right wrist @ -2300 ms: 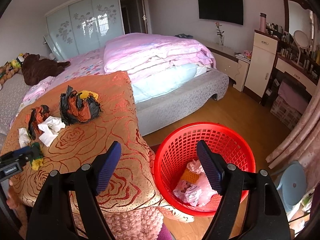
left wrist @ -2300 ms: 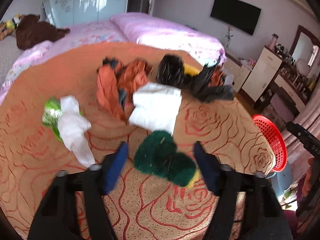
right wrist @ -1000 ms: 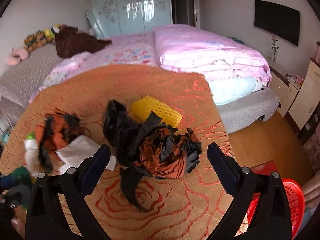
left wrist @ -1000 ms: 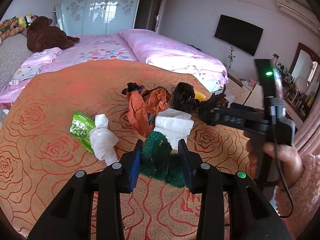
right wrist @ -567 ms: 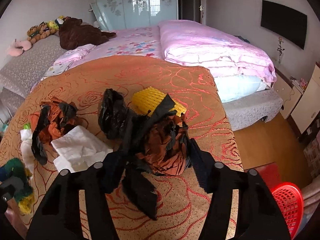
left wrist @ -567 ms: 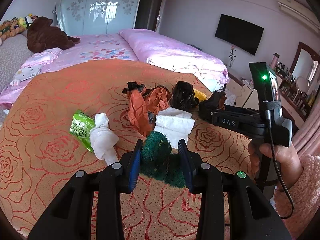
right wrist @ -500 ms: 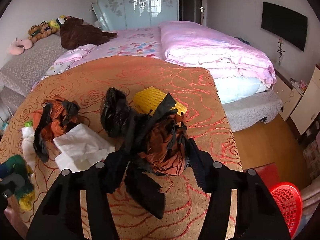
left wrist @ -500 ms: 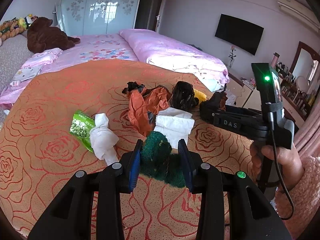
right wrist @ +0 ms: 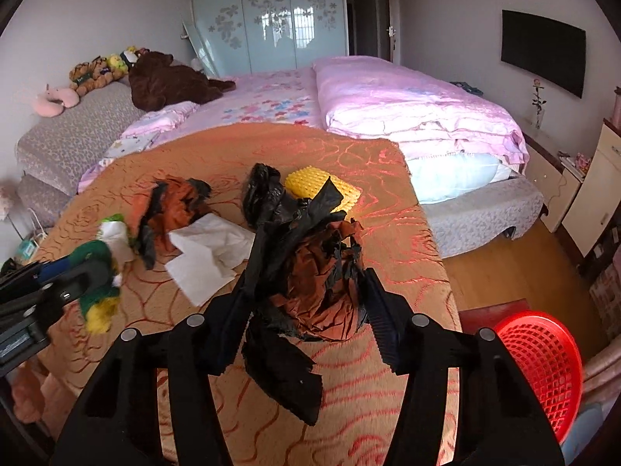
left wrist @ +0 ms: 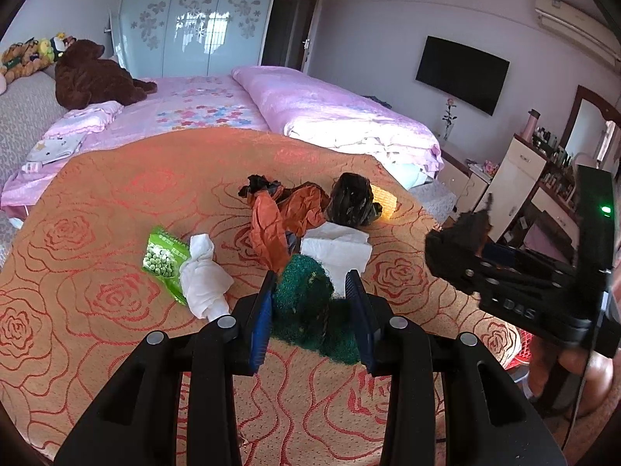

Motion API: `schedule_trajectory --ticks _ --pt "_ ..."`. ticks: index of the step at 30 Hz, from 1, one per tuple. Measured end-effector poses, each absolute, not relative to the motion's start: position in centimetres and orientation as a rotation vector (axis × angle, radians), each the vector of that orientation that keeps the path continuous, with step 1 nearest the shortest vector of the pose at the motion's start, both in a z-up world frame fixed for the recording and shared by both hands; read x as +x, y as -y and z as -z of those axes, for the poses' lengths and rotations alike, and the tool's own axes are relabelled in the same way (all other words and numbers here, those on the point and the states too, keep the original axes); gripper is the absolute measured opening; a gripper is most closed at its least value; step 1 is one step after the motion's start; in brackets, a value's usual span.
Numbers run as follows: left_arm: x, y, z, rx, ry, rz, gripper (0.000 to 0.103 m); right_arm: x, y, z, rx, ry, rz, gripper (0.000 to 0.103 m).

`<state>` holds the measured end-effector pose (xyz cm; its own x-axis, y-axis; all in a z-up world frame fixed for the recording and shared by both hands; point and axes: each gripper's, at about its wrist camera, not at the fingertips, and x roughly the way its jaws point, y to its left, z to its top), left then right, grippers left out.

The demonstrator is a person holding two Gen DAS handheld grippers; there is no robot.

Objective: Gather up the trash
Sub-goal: 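Grasp the black and orange plastic bag with the right tool, then carry the green item and black-orange bag with both tools over the red basket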

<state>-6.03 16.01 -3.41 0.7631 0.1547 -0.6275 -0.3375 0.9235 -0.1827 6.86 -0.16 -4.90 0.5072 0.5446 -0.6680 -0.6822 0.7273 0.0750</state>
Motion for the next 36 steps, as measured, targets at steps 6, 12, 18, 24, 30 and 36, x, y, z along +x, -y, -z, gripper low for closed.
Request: schedule_trajectory --ticks 6,12,18,24,30,36 --pt "-5.8 -15.7 2.8 -0.281 -0.644 -0.279 0.034 6.0 1.5 3.5 -0.182 -0.707 -0.737 0.054" --pt "-5.8 -15.3 2.3 -0.262 -0.63 -0.279 0.034 5.5 2.6 2.7 -0.168 -0.692 -0.725 0.054" --pt "-5.6 -15.1 1.8 -0.257 -0.621 -0.274 0.034 5.3 3.5 2.6 -0.156 -0.691 -0.701 0.054" --pt "-5.1 -14.4 1.1 -0.234 -0.608 -0.255 0.034 5.3 4.4 1.8 -0.137 -0.677 -0.68 0.054" --pt "-4.4 -13.7 0.6 -0.211 -0.605 -0.239 0.034 5.5 5.2 1.3 -0.118 -0.666 -0.661 0.054" --pt "-3.6 -12.8 0.3 -0.189 -0.606 -0.221 0.034 5.8 6.1 1.1 -0.106 -0.66 -0.639 0.054"
